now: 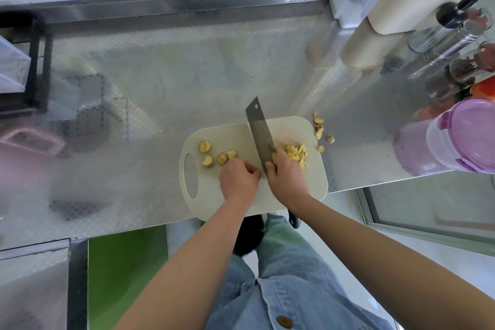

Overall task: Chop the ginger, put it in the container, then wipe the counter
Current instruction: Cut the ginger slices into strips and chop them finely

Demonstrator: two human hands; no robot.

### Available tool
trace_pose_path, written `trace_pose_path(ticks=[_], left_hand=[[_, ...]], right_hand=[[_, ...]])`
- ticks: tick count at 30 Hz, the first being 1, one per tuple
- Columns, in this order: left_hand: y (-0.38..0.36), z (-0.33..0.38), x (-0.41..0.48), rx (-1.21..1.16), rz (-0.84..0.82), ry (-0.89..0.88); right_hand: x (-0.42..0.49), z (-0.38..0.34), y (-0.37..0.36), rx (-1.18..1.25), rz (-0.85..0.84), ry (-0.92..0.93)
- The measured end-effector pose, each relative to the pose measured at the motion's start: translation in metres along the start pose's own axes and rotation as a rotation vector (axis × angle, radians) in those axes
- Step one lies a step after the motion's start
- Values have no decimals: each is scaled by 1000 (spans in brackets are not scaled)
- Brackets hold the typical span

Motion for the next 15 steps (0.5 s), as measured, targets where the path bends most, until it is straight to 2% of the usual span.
trace_pose_path(ticks=[3,7,11,15], left_hand=[[-1,-2,-2,-7,-9,-46],[3,-5,-7,-49,5,-116],[14,-8,-13,-25,106,-158],[25,-14,-15,35,227,-172]], right_hand=[[-4,11,12,62,57,-28],[-20,10,11,26,18,22],[-27,4,-10,24,-36,79],[-24,14,-12,41,-16,-1]])
Point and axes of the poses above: each hand's wrist, its own x-axis towards the middle knuckle, its own y-axis out of the back of the hand, z = x × y, the point moved 6 cm from there along x, towards the middle knuckle, and after that the axes turned 11 degrees about -z, right-handed, at the moved point
